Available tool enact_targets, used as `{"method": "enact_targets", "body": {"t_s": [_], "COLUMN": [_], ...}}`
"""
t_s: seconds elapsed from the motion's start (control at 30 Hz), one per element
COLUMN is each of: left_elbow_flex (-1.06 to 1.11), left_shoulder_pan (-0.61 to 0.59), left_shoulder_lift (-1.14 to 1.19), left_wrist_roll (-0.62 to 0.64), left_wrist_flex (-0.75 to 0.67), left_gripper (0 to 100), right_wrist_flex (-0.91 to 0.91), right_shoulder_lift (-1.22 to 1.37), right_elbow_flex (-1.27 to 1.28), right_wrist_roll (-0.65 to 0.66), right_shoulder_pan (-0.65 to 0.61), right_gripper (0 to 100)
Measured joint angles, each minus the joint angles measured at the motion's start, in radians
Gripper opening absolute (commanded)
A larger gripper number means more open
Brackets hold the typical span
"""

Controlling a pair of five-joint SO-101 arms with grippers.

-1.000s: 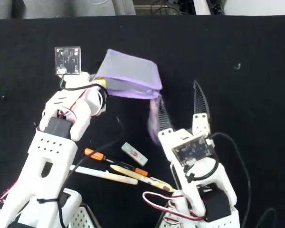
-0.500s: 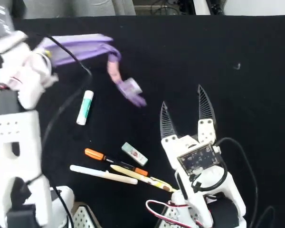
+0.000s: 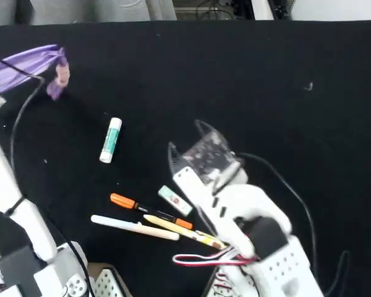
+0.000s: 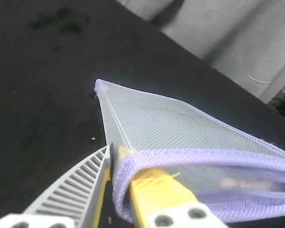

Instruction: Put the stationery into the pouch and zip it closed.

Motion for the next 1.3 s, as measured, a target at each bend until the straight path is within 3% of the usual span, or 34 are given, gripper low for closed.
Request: {"method": "enact_targets", "body": {"t_s": [0.23, 0.57, 1.03, 1.3], "left_elbow_flex": [-0.003, -0.003, -0.032, -0.032], "left_shoulder_pan": [-0.041, -0.08, -0.115, -0.115], "left_shoulder_lift": [0.101, 0.133, 0.17, 0.17], "left_wrist_roll": [0.0, 0.0, 0.0, 0.0], "left_wrist_flex": [0.0, -0.015, -0.031, -0.031], "left_gripper": [3, 3, 3, 3], "right_wrist_flex": [0.089, 0.094, 0.094, 0.092], "right_shoulder_lift": [0.31, 0.552, 1.056, 1.191], "right_elbow_flex": [-0.112, -0.117, -0.345, -0.411], "right_wrist_roll": [0.095, 0.249, 0.267, 0.267], "right_shoulder_pan": [-0.186, -0.37, -0.393, -0.407], "right_gripper": [20.5, 20.5, 20.5, 20.5]}}
